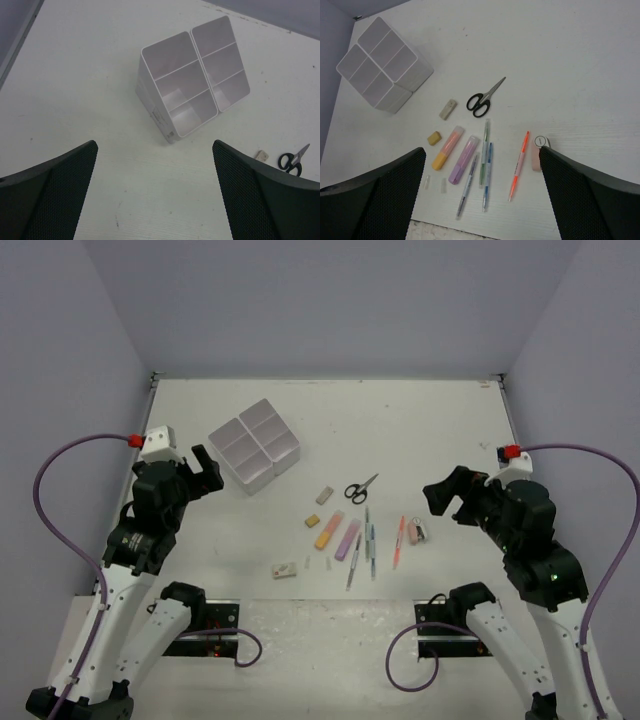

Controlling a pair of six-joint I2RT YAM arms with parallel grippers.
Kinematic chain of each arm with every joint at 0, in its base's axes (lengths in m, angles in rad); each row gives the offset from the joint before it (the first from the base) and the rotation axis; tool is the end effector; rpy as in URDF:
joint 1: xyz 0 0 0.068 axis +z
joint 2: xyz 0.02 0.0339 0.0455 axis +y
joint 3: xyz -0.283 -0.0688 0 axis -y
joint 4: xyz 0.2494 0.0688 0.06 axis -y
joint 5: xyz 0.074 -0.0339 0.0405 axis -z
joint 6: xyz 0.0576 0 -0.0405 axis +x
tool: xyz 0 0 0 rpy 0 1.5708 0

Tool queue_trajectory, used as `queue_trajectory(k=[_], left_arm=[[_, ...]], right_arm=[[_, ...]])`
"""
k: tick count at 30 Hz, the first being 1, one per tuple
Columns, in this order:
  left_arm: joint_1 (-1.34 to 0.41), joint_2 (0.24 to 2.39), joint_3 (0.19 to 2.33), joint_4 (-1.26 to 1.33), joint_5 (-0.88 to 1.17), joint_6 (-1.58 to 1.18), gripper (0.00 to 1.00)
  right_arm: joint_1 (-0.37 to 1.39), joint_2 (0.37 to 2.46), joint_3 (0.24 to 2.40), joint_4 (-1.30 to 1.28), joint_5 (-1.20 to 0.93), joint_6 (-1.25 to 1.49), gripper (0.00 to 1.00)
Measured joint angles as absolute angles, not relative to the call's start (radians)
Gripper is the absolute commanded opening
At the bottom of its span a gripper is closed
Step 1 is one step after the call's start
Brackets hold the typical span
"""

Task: Sort the stationery into containers
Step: Pick up the pen from the center of the board.

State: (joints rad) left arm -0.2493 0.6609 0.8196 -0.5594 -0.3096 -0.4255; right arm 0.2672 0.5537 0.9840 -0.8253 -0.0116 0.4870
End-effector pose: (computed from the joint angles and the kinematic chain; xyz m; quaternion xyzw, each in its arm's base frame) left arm 0.1517 -0.0205 0.3356 -0.1573 0.8130 -0.0593 0.5574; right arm 0.0986 0.0277 0.3702 0.0881 0.8274 0.2087 0.5139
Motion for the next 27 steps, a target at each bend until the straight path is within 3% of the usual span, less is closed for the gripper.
queue_trajectory(k=[11, 20, 24, 27], left_arm=[[-0.250, 0.657, 0.820, -0.562, -0.326, -0.426, 1.00], [-0.251, 0.658, 0.820, -0.562, -0.326, -0.426, 1.00], [-0.252, 0.662, 0.820, -0.562, -0.321, -0.426, 1.00], [-0.252, 0.674, 0.820, -0.561, -0.309, -0.426, 1.00]], right_arm=[[0.267, 0.557, 0.967, -0.822, 0.016, 0.586, 0.99], [0.275, 0.716, 0.789, -0.732, -0.167, 0.585, 0.99], [0.308, 0.780, 0.714, -0.733, -0.138, 0.595, 0.86], [0.343, 0.806, 0.711, -0.734, -0.108, 0.603, 0.84]])
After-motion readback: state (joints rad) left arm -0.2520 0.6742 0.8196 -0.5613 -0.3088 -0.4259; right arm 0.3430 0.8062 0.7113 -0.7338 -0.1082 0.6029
